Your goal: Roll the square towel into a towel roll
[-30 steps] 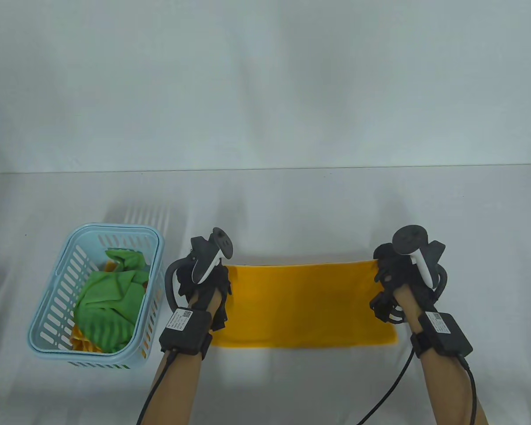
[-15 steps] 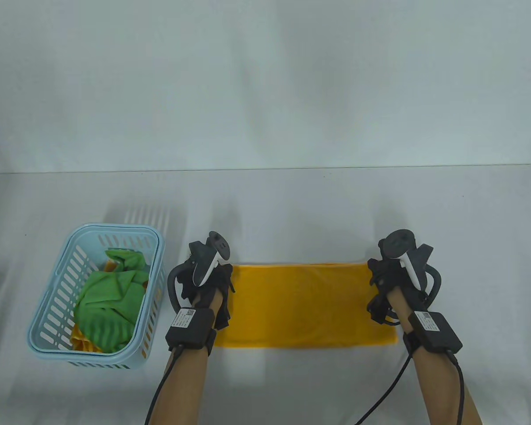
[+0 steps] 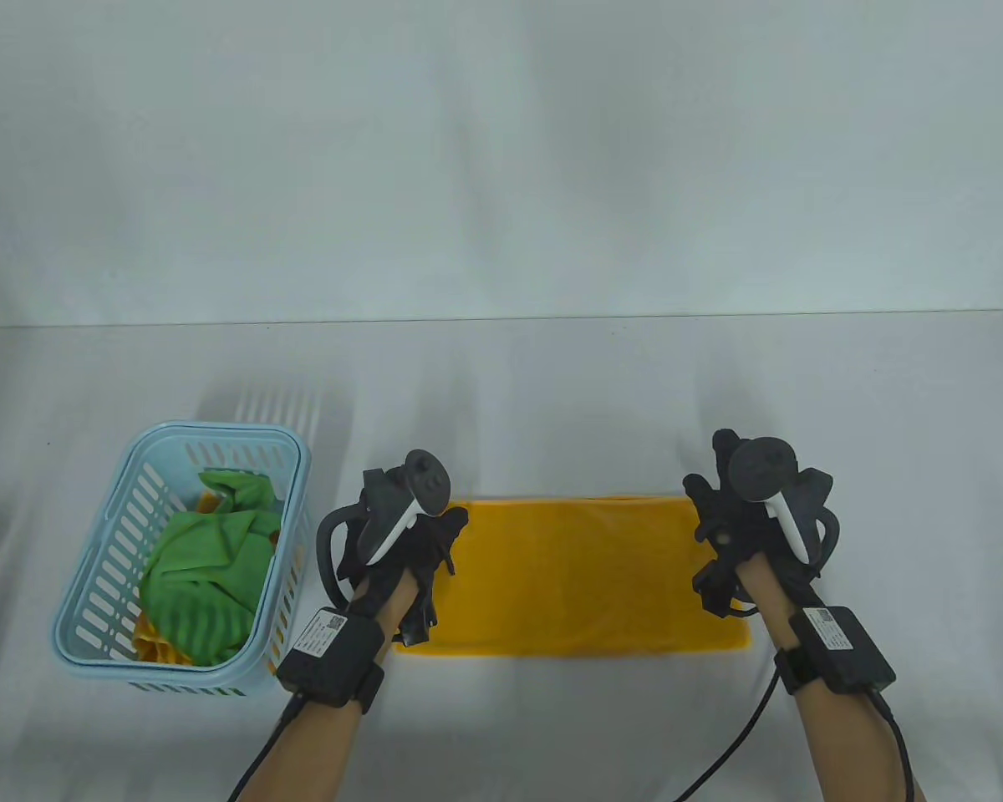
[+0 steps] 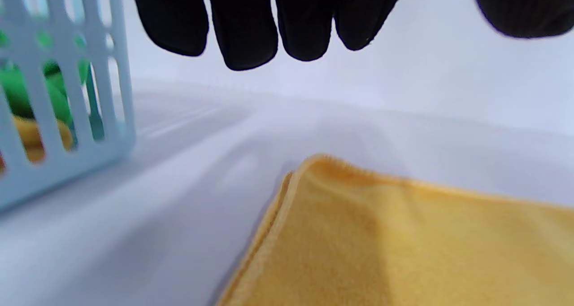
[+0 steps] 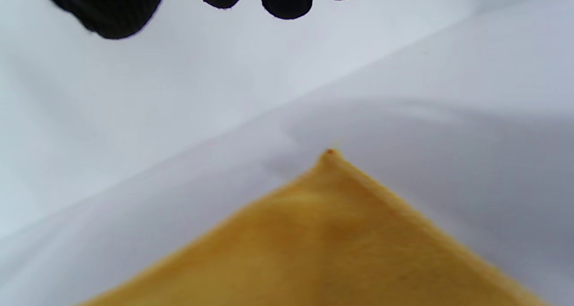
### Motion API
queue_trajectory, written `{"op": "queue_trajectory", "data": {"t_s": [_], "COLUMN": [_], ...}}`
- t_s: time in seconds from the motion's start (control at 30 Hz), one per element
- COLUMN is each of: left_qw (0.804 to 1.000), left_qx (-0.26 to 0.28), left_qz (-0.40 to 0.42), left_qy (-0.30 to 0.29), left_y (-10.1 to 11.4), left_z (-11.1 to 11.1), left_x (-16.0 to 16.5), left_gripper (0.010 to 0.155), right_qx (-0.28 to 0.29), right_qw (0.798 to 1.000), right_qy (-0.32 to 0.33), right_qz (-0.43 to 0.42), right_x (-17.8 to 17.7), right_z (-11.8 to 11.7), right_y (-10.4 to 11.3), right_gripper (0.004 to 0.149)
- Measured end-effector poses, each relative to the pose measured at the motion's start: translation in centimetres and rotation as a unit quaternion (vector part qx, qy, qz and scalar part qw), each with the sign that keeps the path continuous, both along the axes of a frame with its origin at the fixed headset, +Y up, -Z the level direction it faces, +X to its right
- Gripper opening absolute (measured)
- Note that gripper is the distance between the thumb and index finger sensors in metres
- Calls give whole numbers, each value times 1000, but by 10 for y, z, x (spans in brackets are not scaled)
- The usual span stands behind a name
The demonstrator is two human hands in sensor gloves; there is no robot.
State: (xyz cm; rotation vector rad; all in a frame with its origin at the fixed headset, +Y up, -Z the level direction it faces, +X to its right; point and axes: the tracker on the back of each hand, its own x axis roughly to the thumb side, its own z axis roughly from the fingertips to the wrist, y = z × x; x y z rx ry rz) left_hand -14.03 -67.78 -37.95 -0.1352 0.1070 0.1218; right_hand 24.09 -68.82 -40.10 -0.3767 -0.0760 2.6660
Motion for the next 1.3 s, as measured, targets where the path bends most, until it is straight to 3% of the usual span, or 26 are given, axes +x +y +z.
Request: {"op": "queue_trajectory", "data": {"t_s": [0.17, 0.3, 0.5, 0.93, 1.2, 1.3], "left_qw": [998, 993, 988, 980, 979, 979], "left_qx": [62, 99, 137, 174, 178, 178], "left_qz": [3, 50, 66, 89, 99, 100], "left_qy": [-24, -32, -36, -25, -26, -27], "left_y": [28, 35, 46, 63, 65, 64], "left_z": [34, 57, 73, 82, 83, 83], "left_x": [-12, -21, -32, -49, -52, -52], "left_gripper": [83, 83, 83, 82, 81, 81], "right_qx": [19, 18, 13, -91, -171, -183], "right_qw": [998, 994, 982, 946, 910, 906], "right_qy": [59, 111, 189, 311, 376, 376], "right_qz": [-2, 13, 26, 11, 42, 66], "right_x": [-35, -69, -117, -222, -275, -290], "right_z": [16, 32, 54, 83, 84, 80], "right_y": [17, 24, 23, -22, -52, -62], "right_gripper": [75, 77, 77, 75, 71, 67]}}
